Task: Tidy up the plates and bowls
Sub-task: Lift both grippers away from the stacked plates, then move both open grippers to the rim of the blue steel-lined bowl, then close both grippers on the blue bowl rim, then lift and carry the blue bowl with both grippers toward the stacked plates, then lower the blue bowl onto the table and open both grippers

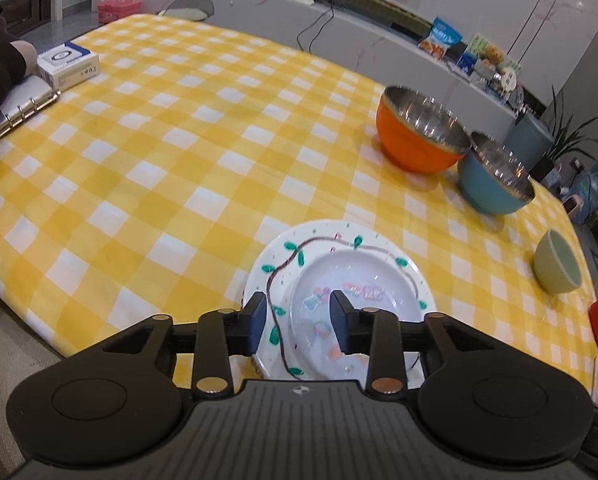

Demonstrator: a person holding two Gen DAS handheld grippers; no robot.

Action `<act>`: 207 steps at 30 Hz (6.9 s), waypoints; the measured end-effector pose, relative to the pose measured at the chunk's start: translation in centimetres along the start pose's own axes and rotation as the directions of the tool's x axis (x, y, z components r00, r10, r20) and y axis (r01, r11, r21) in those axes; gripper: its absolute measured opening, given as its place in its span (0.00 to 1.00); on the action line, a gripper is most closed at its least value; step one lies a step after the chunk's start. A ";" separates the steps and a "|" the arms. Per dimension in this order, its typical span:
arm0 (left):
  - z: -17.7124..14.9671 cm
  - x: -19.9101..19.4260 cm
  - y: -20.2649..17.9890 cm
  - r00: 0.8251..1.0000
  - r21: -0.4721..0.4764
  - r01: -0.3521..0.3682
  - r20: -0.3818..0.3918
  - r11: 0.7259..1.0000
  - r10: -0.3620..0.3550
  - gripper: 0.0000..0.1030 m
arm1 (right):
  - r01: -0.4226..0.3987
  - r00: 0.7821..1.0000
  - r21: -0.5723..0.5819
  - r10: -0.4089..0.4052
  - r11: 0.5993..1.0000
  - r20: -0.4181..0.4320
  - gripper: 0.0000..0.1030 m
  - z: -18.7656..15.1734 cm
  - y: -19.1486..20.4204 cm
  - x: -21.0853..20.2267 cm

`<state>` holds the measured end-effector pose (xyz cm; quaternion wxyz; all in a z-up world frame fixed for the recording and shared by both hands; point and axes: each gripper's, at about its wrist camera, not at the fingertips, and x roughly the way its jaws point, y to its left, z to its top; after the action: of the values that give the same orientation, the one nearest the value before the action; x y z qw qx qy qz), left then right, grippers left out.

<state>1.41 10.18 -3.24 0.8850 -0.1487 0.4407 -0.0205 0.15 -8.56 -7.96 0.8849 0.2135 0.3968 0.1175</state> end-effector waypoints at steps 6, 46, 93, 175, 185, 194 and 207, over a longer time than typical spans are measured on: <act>0.3 -2.7 -1.9 0.987 0.103 0.021 0.154 0.994 -0.037 0.41 | 0.037 0.997 -0.027 -0.035 0.999 0.062 0.58 0.9 0.1 -1.5; 3.6 8.3 -22.4 0.921 0.217 0.383 -0.021 0.898 -0.388 0.54 | 0.400 0.849 0.296 -0.472 0.867 0.236 0.81 12.0 -18.8 -7.4; 9.0 14.8 -20.5 0.998 0.159 0.035 0.047 0.987 -0.043 0.13 | 0.232 0.912 0.107 -0.255 0.967 0.322 0.59 14.9 -14.8 -0.8; -1.7 3.3 -11.8 0.927 0.052 0.116 -0.363 0.992 -0.090 0.09 | 0.103 0.986 0.122 -0.085 0.987 -0.140 0.10 6.2 -14.1 -8.6; -0.5 4.2 -12.0 0.935 0.013 0.124 -0.338 0.992 -0.113 0.13 | 0.129 0.984 0.158 -0.107 0.979 -0.141 0.10 6.3 -14.7 -7.6; -0.4 5.0 -12.6 0.947 0.027 0.118 -0.304 0.993 -0.104 0.13 | 0.140 0.985 0.156 -0.122 0.978 -0.119 0.10 6.6 -14.7 -7.4; 1.2 1.3 -11.3 0.989 0.091 0.103 -0.112 0.991 -0.093 0.53 | 0.148 0.987 -0.025 -0.147 0.989 0.063 0.57 7.0 -11.5 -9.4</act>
<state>4.20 -0.49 -0.39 0.8639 -0.1259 0.4786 -0.0932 -0.28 -24.22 -3.08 0.9060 0.1741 0.3824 0.0509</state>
